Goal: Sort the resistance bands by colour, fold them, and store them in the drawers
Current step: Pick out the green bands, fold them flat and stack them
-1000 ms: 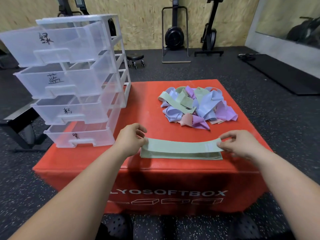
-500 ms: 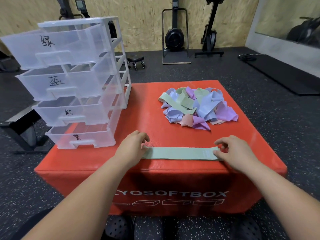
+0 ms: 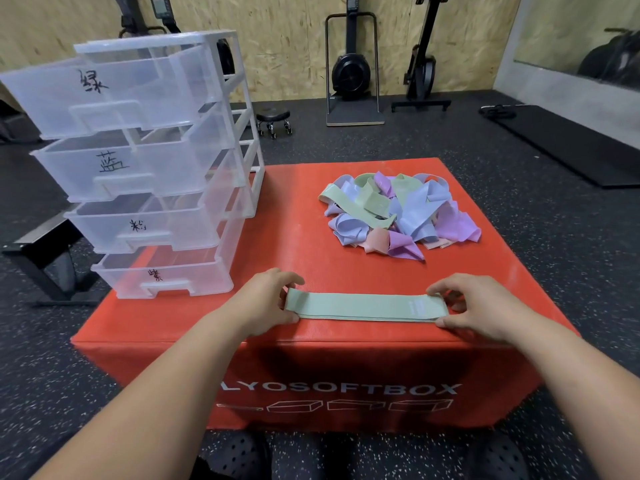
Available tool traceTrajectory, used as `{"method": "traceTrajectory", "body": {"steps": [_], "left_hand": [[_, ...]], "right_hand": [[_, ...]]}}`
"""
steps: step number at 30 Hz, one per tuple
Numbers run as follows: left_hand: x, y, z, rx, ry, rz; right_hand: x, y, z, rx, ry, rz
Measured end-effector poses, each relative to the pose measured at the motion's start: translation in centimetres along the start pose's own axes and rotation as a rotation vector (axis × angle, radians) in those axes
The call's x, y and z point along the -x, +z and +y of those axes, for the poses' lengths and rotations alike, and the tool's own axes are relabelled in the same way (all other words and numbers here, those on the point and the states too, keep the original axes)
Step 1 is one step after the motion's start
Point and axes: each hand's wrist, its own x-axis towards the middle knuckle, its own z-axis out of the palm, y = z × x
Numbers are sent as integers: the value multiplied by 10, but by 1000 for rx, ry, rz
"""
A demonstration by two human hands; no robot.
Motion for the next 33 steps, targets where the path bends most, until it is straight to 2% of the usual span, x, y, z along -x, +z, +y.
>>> {"method": "traceTrajectory", "body": {"steps": [8, 14, 18, 26, 33], "left_hand": [[2, -3, 3, -91, 48, -8], [-5, -4, -3, -118, 82, -3], [-15, -4, -4, -99, 98, 48], [-69, 6, 9, -63, 119, 74], [-107, 17, 19, -50, 137, 116]], "right_hand": [[0, -6, -1, 56, -9, -11], [-6, -15, -7, 67, -25, -79], [-22, -26, -21, 30, -57, 26], [-90, -22, -53, -51, 24, 208], [-154, 3, -57, 25, 168, 200]]}}
